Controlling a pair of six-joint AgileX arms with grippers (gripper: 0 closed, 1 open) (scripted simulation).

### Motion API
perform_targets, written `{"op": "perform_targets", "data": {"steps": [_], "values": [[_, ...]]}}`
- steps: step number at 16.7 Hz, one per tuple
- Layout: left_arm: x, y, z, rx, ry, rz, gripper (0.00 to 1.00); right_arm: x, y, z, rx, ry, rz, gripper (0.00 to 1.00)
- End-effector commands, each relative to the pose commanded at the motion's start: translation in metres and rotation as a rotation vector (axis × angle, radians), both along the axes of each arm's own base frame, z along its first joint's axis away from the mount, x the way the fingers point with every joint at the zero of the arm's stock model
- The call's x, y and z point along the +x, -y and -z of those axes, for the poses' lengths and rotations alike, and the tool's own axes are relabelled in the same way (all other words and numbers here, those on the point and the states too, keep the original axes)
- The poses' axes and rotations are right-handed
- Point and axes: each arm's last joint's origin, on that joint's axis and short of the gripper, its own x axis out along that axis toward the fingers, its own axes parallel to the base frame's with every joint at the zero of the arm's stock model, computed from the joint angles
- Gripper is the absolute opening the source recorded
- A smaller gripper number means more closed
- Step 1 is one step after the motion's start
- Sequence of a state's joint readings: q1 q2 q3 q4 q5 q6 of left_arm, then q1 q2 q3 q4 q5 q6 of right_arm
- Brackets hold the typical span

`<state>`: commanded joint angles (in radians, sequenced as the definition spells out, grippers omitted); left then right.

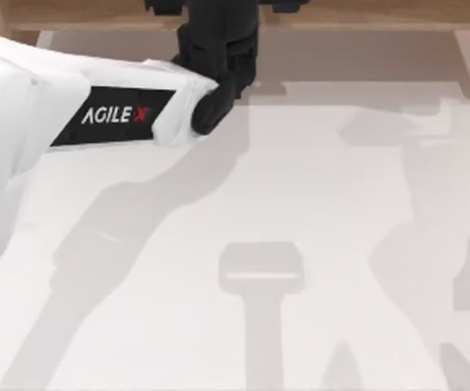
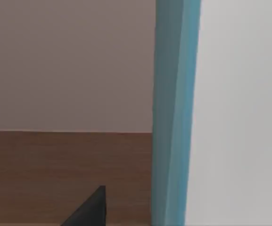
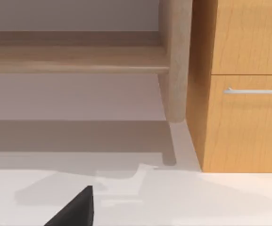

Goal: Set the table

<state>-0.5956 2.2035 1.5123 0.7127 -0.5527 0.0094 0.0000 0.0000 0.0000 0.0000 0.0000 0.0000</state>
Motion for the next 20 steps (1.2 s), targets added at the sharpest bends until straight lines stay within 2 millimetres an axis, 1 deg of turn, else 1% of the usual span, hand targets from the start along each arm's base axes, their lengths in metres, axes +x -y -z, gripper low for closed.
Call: {"op": "perform_targets", "data": {"steps": [10, 11, 20], "values": [[0.0000, 0.0000, 0.0000, 0.000, 0.000, 0.000, 0.02, 0.0000, 0.0000, 0.0000, 0.000, 0.000, 0.000, 1.00], [0.0000, 0.0000, 0.0000, 0.000, 0.000, 0.000, 0.00, 0.0000, 0.0000, 0.0000, 0.000, 0.000, 0.000, 1.00], [-0.0019, 0.0014, -0.0014, 0.000, 0.002, 0.003, 0.00, 0.0000, 0.0000, 0.0000, 0.000, 0.000, 0.000, 1.00]]}}
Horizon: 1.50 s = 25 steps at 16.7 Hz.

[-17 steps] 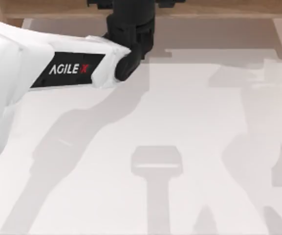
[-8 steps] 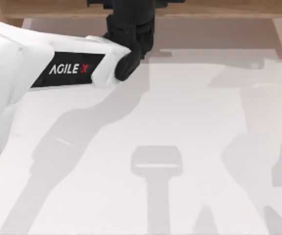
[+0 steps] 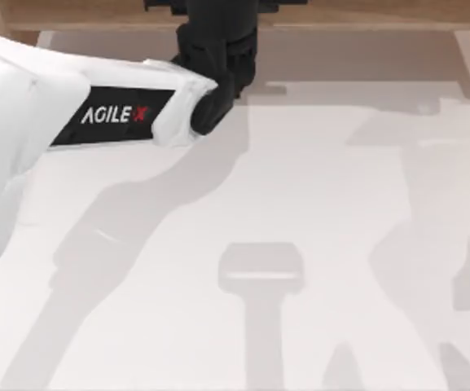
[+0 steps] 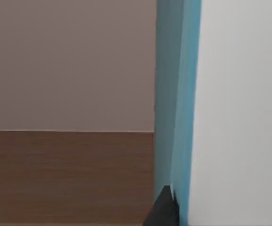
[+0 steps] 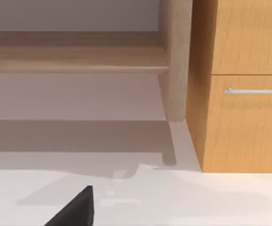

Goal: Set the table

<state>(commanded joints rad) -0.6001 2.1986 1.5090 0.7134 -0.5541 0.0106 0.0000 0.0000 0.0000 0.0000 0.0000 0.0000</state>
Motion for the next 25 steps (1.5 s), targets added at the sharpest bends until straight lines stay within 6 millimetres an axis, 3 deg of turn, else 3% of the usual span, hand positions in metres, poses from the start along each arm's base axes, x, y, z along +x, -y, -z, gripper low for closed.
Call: {"op": "perform_targets", "data": {"steps": [7, 13, 16, 19, 25], "values": [[-0.037, -0.001, -0.014, 0.001, -0.002, -0.001, 0.00, 0.000, 0.000, 0.000, 0.000, 0.000, 0.000, 1.00], [-0.038, -0.002, -0.014, 0.006, -0.002, -0.002, 0.00, 0.000, 0.000, 0.000, 0.000, 0.000, 0.000, 1.00], [-0.055, 0.001, -0.018, 0.035, 0.011, 0.029, 0.00, 0.000, 0.000, 0.000, 0.000, 0.000, 0.000, 1.00], [-0.091, 0.010, -0.019, 0.102, 0.027, 0.105, 0.00, 0.000, 0.000, 0.000, 0.000, 0.000, 0.000, 1.00], [-0.188, 0.025, -0.026, 0.252, 0.140, 0.331, 0.00, 0.000, 0.000, 0.000, 0.000, 0.000, 0.000, 1.00]]}}
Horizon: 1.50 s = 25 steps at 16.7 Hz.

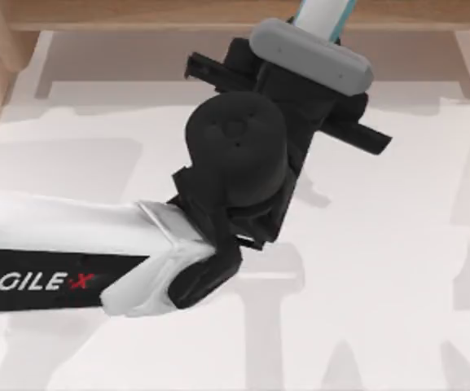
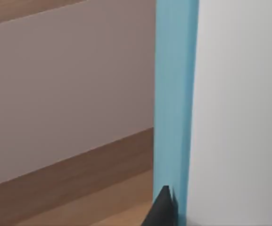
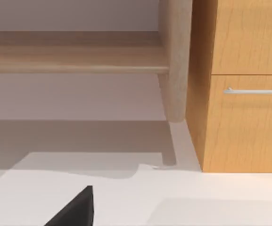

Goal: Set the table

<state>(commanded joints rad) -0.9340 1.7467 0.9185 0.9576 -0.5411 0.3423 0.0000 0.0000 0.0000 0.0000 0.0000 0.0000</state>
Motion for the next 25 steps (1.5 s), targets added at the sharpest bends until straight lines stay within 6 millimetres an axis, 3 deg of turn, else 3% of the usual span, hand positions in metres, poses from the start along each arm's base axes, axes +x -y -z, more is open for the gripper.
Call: {"op": "perform_targets", "data": {"steps": [5, 10, 13, 17, 25], "values": [[-0.057, -0.021, 0.021, 0.219, 0.096, 0.149, 0.00, 0.000, 0.000, 0.000, 0.000, 0.000, 0.000, 1.00], [-0.066, -0.070, 0.049, 0.506, 0.180, 0.186, 0.00, 0.000, 0.000, 0.000, 0.000, 0.000, 0.000, 1.00], [-0.053, -0.107, 0.062, 0.685, 0.209, 0.149, 0.00, 0.000, 0.000, 0.000, 0.000, 0.000, 0.000, 1.00], [-0.020, -0.167, 0.074, 0.915, 0.183, 0.040, 0.00, 0.000, 0.000, 0.000, 0.000, 0.000, 0.000, 1.00], [0.043, -0.342, 0.081, 1.235, -0.075, -0.238, 0.00, 0.000, 0.000, 0.000, 0.000, 0.000, 0.000, 1.00]]}}
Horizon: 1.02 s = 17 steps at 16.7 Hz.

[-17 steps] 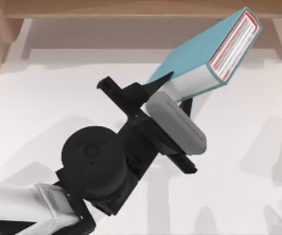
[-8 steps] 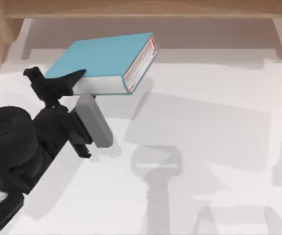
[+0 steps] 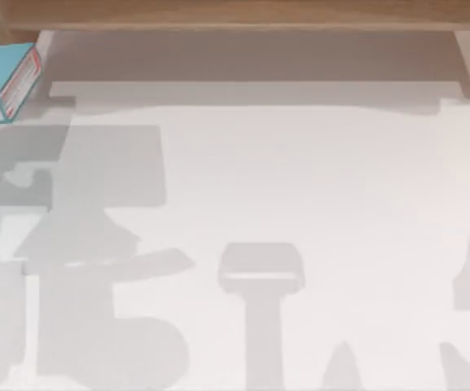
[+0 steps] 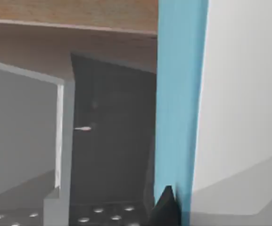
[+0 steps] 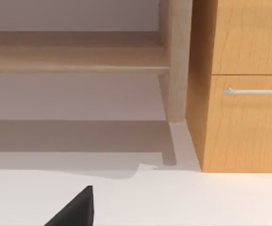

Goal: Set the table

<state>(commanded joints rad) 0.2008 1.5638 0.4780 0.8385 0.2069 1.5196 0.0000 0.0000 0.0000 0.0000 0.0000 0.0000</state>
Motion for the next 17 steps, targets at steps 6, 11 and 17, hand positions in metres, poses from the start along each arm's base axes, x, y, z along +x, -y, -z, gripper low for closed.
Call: {"op": "perform_targets", "data": {"steps": [6, 11, 17], "values": [[0.049, -0.108, -0.008, 0.101, -0.010, -0.003, 0.00, 0.000, 0.000, 0.000, 0.000, 0.000, 0.000, 1.00], [0.066, -0.125, -0.001, 0.113, -0.021, 0.062, 0.00, 0.000, 0.000, 0.000, 0.000, 0.000, 0.000, 1.00], [0.067, -0.124, -0.002, 0.116, -0.019, 0.063, 0.00, 0.000, 0.000, 0.000, 0.000, 0.000, 0.000, 1.00]]}}
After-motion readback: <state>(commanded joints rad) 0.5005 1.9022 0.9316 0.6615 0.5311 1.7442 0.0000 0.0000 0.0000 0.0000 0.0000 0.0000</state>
